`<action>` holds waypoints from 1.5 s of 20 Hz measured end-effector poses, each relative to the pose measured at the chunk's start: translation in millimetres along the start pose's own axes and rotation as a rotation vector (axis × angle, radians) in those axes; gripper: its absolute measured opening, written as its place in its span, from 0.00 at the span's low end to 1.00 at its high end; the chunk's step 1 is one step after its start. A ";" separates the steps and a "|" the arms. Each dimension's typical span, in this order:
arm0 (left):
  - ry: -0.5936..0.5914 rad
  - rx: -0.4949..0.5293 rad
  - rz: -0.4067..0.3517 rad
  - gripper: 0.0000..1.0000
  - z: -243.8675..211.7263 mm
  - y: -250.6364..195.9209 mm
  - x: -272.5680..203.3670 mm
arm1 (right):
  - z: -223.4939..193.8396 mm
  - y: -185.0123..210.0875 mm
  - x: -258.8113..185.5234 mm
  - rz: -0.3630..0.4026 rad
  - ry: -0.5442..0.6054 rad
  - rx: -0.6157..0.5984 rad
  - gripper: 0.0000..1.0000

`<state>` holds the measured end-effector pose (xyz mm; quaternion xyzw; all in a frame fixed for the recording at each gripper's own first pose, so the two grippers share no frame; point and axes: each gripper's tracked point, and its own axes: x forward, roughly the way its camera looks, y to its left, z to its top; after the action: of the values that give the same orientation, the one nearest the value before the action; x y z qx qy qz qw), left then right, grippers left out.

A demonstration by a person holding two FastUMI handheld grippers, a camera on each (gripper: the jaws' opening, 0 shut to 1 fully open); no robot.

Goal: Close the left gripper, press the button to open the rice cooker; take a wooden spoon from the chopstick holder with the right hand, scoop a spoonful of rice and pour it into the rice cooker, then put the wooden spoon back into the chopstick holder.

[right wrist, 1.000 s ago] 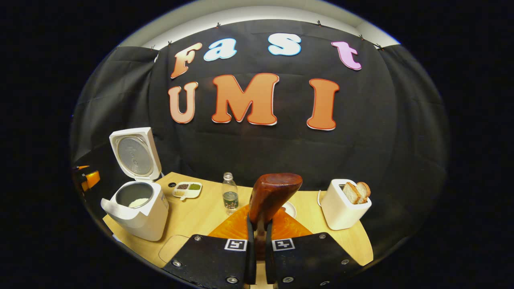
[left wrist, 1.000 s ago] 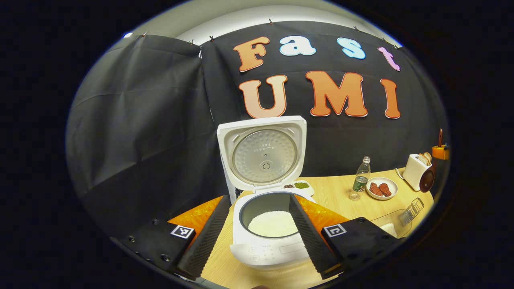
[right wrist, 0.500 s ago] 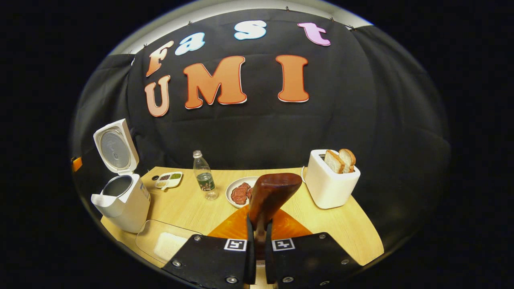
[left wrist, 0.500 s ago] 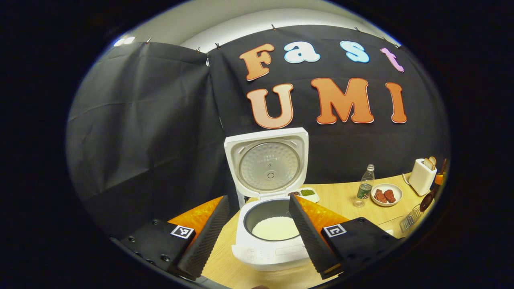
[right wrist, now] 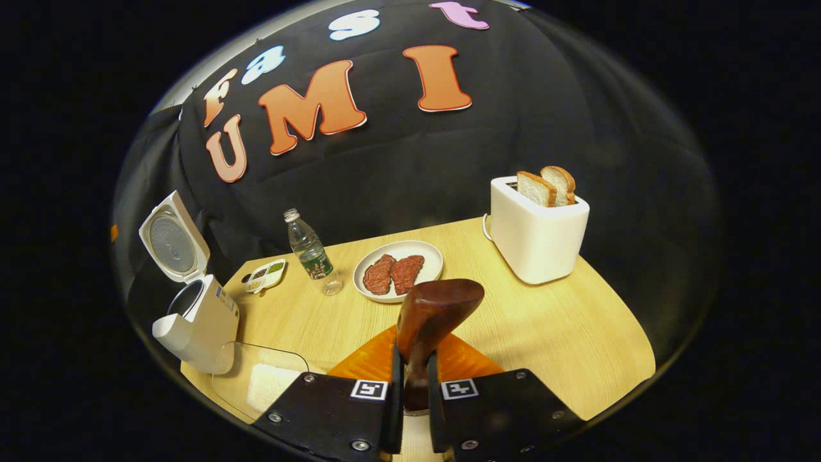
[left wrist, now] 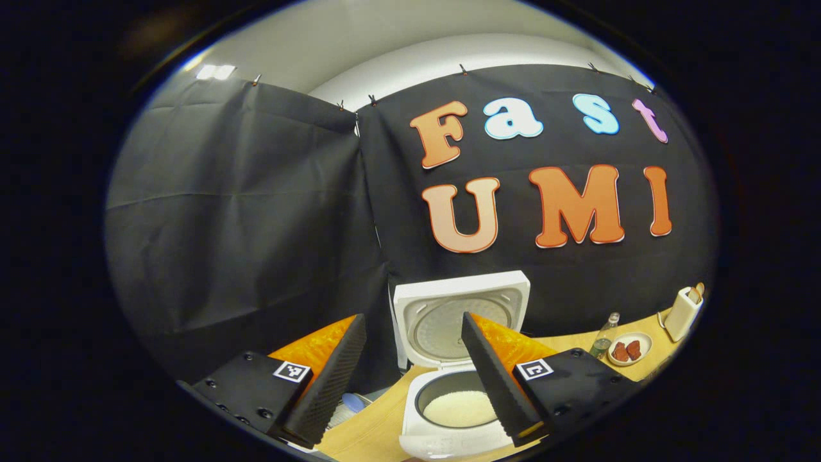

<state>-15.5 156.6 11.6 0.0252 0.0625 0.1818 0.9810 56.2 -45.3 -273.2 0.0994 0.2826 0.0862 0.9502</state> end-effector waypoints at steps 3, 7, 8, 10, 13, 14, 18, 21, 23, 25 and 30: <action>-0.056 -0.034 -0.032 1.00 46.1 -7.5 31.9 | -5.4 -7.1 -4.7 -0.025 0.039 0.032 0.22; -0.113 -0.088 -0.079 1.00 100.2 -26.3 79.7 | 16.4 -31.5 -23.6 -0.091 0.000 0.084 0.40; -0.122 -0.081 -0.087 1.00 107.8 -31.0 93.0 | 19.8 -35.7 -30.4 -0.105 -0.012 0.097 0.52; -0.128 -0.057 -0.115 1.00 114.4 -47.5 114.5 | 27.2 -44.5 -48.0 -0.129 -0.035 0.110 0.65; -0.096 -0.021 -0.146 0.97 105.8 -66.9 144.0 | 43.4 -53.6 -81.6 -0.164 -0.087 0.110 0.79; -0.078 -0.015 -0.150 0.98 97.7 -72.0 155.2 | 49.2 -54.1 -94.9 -0.170 -0.105 0.108 0.82; 0.071 -0.002 -0.152 0.98 43.3 -82.5 199.2 | 69.6 -56.8 -140.4 -0.206 -0.169 0.082 0.88; 0.183 -0.032 -0.159 1.00 7.1 -85.3 222.5 | 82.7 -51.8 -170.8 -0.216 -0.215 0.059 0.89; 0.243 -0.054 -0.159 1.00 -10.0 -84.9 230.8 | 88.5 -48.0 -184.0 -0.219 -0.236 0.043 0.89; 0.294 -0.096 -0.182 1.00 -27.0 -90.6 232.5 | 92.9 -47.2 -192.3 -0.218 -0.250 0.036 0.89; 0.357 -0.090 -0.177 0.99 -40.0 -90.0 218.6 | 90.7 -47.9 -189.4 -0.194 -0.254 0.067 0.89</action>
<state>213.5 152.4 -59.3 -0.0569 0.2289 0.0992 0.9667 -44.6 -146.0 -111.7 0.1133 0.1712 -0.0287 0.9783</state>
